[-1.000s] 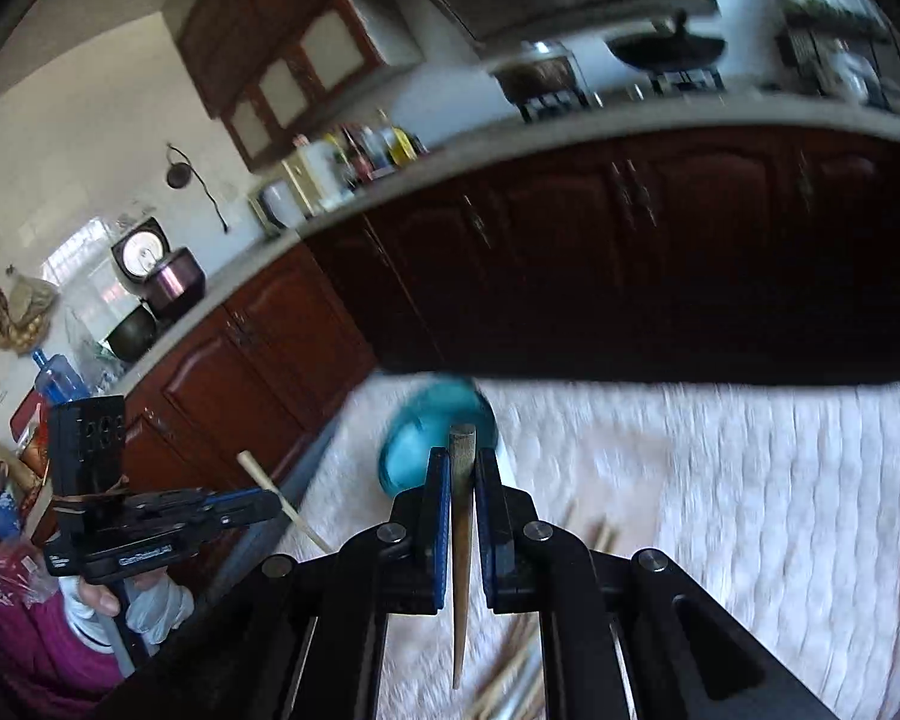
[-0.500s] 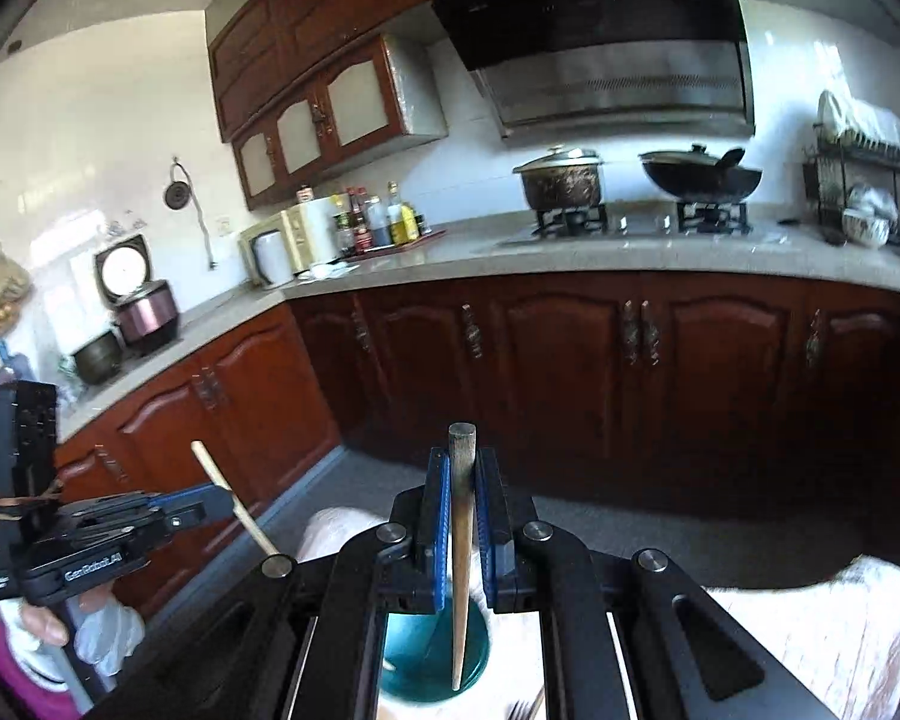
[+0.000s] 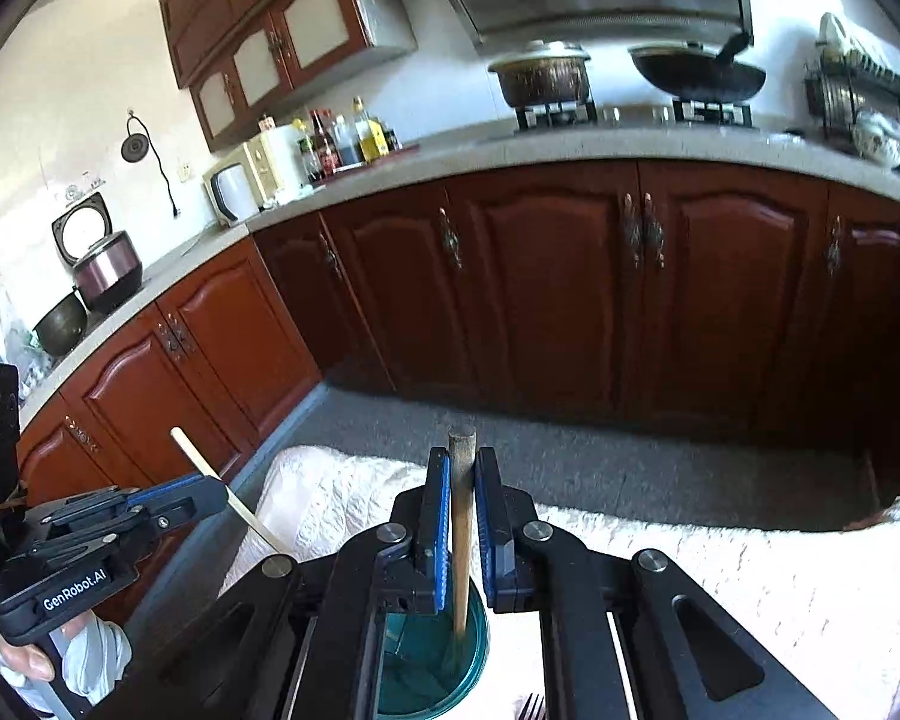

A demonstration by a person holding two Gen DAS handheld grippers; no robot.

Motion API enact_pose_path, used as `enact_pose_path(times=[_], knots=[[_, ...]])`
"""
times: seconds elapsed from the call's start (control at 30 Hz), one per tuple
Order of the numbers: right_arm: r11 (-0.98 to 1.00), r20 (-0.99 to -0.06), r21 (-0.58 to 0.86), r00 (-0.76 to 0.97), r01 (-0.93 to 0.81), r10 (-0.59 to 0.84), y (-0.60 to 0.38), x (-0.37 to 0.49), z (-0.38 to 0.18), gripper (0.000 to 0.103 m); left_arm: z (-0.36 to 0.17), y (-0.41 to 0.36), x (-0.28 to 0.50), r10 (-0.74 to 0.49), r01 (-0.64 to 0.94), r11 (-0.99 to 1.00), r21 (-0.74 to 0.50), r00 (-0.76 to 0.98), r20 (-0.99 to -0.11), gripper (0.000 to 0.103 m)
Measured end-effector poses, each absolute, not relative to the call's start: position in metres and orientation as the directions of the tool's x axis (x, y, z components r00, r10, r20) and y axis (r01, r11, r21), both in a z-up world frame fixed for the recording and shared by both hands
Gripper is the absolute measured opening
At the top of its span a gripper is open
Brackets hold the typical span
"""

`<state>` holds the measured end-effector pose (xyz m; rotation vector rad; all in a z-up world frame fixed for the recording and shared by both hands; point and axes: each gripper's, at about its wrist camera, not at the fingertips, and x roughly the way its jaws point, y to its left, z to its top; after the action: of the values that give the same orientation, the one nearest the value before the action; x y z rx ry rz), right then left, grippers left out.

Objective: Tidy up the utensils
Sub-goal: 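Lift the chopstick with the left tool and drop it into the floral cup, then lower the left tool to the pile and grasp another wooden chopstick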

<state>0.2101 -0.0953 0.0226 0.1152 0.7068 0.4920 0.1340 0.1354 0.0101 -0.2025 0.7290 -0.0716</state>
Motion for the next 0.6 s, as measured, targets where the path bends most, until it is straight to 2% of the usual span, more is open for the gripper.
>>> enact_pose_path(times=[0.33, 0.37, 0.4, 0.47, 0.57, 0.6], knots=[[0.882, -0.646, 0.297, 0.603, -0.367, 0.468, -0.093, 0.220, -0.008, 0.010, -0.003, 0.125, 0.143, -0.126, -0.021, 0.979, -0.203, 0.720, -0.683, 0.004], [0.883, -0.652, 0.299, 0.598, -0.363, 0.466, -0.093, 0.218, -0.011, 0.015, -0.004, 0.124, 0.143, -0.126, -0.021, 0.979, -0.202, 0.717, -0.685, 0.004], [0.881, -0.654, 0.305, 0.593, -0.361, 0.469, -0.094, 0.217, -0.013, 0.024, -0.005, 0.124, 0.142, -0.124, -0.022, 0.980, -0.200, 0.715, -0.687, 0.004], [0.877, -0.647, 0.322, 0.593, -0.356, 0.479, -0.096, 0.213, -0.014, 0.031, -0.006, 0.123, 0.141, -0.119, -0.025, 0.980, -0.195, 0.714, -0.690, 0.005], [0.875, -0.644, 0.330, 0.593, -0.354, 0.483, -0.099, 0.205, -0.015, 0.032, -0.007, 0.123, 0.139, -0.119, -0.032, 0.979, -0.199, 0.707, -0.698, 0.014], [0.874, -0.646, 0.332, 0.590, -0.354, 0.484, -0.100, 0.203, -0.015, 0.032, -0.008, 0.123, 0.138, -0.121, -0.033, 0.979, -0.203, 0.705, -0.699, 0.022]])
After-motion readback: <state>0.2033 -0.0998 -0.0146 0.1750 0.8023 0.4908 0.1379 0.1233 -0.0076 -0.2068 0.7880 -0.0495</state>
